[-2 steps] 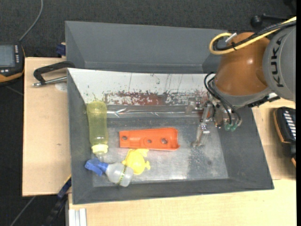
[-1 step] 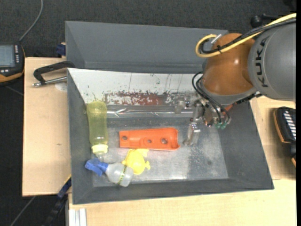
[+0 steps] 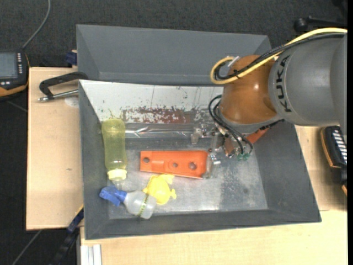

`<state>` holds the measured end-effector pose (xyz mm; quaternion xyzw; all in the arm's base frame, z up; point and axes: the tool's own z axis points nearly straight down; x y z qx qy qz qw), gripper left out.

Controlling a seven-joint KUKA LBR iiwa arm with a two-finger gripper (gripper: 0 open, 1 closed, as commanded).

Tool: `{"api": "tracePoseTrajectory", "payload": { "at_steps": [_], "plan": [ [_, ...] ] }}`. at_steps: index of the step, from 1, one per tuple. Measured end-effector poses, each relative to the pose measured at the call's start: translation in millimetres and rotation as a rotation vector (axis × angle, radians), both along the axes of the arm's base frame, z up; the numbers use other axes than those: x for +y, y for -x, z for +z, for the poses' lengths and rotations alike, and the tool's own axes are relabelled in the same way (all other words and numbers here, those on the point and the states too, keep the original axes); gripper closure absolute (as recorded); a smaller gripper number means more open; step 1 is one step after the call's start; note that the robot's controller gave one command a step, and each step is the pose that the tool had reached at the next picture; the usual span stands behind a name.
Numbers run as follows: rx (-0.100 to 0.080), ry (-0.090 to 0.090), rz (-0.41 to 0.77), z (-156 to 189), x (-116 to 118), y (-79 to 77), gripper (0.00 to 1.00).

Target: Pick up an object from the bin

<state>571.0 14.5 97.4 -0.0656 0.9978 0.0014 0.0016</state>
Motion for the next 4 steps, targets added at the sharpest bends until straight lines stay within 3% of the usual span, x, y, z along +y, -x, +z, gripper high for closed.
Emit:
{"api": "tracePoseTrajectory", "payload": {
  "at_steps": [1,2,3,4],
  "plan": [
    [0.001,0.003,-0.036,-13,16,6.4,0.0],
    [-0.004,-0.002,0.008,-26,40,-0.9,1.0],
    [-0.004,-0.002,0.008,-26,40,-0.8,1.0],
    [-0.008,-0.002,0.04,-26,39,-17.6,1.0]
  ]
}}
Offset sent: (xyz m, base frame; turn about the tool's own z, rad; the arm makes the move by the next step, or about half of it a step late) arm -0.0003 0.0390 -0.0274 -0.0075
